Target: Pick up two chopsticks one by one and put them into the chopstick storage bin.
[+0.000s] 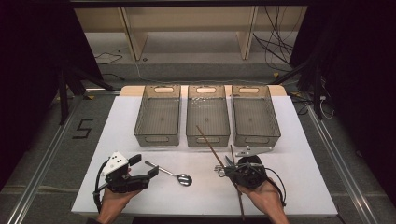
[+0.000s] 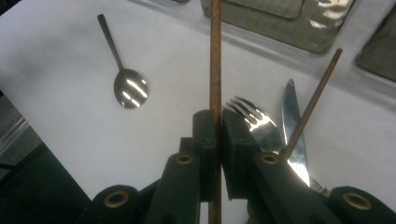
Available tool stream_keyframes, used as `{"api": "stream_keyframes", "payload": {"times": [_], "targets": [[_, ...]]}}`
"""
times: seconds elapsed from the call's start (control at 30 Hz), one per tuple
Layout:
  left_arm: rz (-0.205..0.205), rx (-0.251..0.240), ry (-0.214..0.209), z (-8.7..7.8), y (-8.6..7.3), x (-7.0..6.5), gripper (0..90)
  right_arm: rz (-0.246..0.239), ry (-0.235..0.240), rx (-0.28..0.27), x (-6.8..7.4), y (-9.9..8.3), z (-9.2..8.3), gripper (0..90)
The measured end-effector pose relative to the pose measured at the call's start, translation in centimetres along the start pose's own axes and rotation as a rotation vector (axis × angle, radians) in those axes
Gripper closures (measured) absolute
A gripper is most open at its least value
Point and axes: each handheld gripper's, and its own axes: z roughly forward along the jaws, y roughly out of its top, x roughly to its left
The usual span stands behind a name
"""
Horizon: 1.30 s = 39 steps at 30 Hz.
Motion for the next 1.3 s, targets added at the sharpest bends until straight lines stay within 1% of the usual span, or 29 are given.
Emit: {"api": "stream_keyframes", "payload": {"times": [0.3, 0.37, 0.43, 0.47, 0.53, 0.6, 0.67, 0.77, 0.8, 0.83, 0.9, 0.93, 0.97, 1.03, 1.07, 1.1, 1.13, 1.27, 1.3], "targets": [[0.003, 0.007, -0.002, 0.1, 0.0, 0.0, 15.7, -0.013, 0.005, -0.011, 0.5, 1.4, 0.7, 85.4], [0.0, 0.006, -0.001, 0.1, 0.0, 0.0, 15.7, -0.02, 0.004, -0.019, 0.5, 1.8, 0.8, 85.4], [0.007, 0.009, 0.002, 0.1, 0.0, 0.0, 15.8, -0.017, 0.007, -0.029, 0.6, 2.4, 0.8, 85.4], [0.009, 0.011, 0.003, 0.1, 0.0, 0.0, 15.7, -0.018, 0.009, -0.034, 0.7, 3.0, 0.9, 85.4], [0.009, 0.011, 0.003, 0.1, 0.0, 0.0, 15.7, -0.021, 0.013, -0.042, 0.8, 3.7, 1.1, 85.4], [0.011, 0.012, 0.003, 0.1, -0.1, 0.0, 15.7, -0.022, 0.012, -0.044, 0.9, 4.0, 1.2, 85.4], [0.01, 0.011, 0.004, 0.1, -0.1, 0.0, 15.7, -0.027, 0.012, -0.05, 1.2, 5.1, 1.6, 85.3], [0.01, 0.009, 0.005, 0.1, -0.1, 0.0, 15.7, -0.031, 0.012, -0.056, 1.3, 6.2, 2.2, 85.3], [0.009, 0.009, 0.005, 0.1, -0.1, 0.0, 15.7, -0.031, 0.012, -0.056, 1.3, 6.2, 2.2, 85.3], [0.01, 0.01, 0.006, 0.1, -0.1, 0.0, 15.7, -0.029, 0.014, -0.056, 1.4, 6.6, 2.4, 85.4], [0.013, 0.01, 0.006, 0.1, -0.1, 0.0, 15.7, -0.028, 0.019, -0.06, 1.5, 7.4, 2.8, 85.3], [0.014, 0.01, 0.006, 0.1, -0.1, 0.0, 15.8, -0.026, 0.016, -0.064, 1.7, 8.1, 3.3, 85.4], [0.015, 0.011, 0.007, 0.1, -0.1, 0.0, 15.8, -0.026, 0.016, -0.064, 1.7, 8.1, 3.3, 85.4], [0.014, 0.01, 0.006, 0.1, -0.1, 0.0, 15.7, -0.027, 0.018, -0.066, 1.9, 8.9, 3.7, 85.3], [0.012, 0.01, 0.005, 0.1, -0.1, 0.0, 15.7, -0.029, 0.019, -0.068, 2.1, 9.6, 4.2, 85.4], [0.012, 0.01, 0.005, 0.1, -0.1, 0.0, 15.7, -0.029, 0.019, -0.068, 2.1, 9.6, 4.2, 85.4], [0.012, 0.01, 0.005, 0.1, -0.1, 0.0, 15.7, -0.025, 0.019, -0.067, 2.3, 10.3, 4.6, 85.4], [0.014, 0.01, 0.004, 0.1, -0.1, 0.0, 15.7, -0.022, 0.02, -0.067, 2.5, 11.3, 5.3, 85.3], [0.014, 0.01, 0.004, 0.1, -0.1, 0.0, 15.7, -0.019, 0.017, -0.065, 2.6, 12.0, 5.8, 85.3]]}}
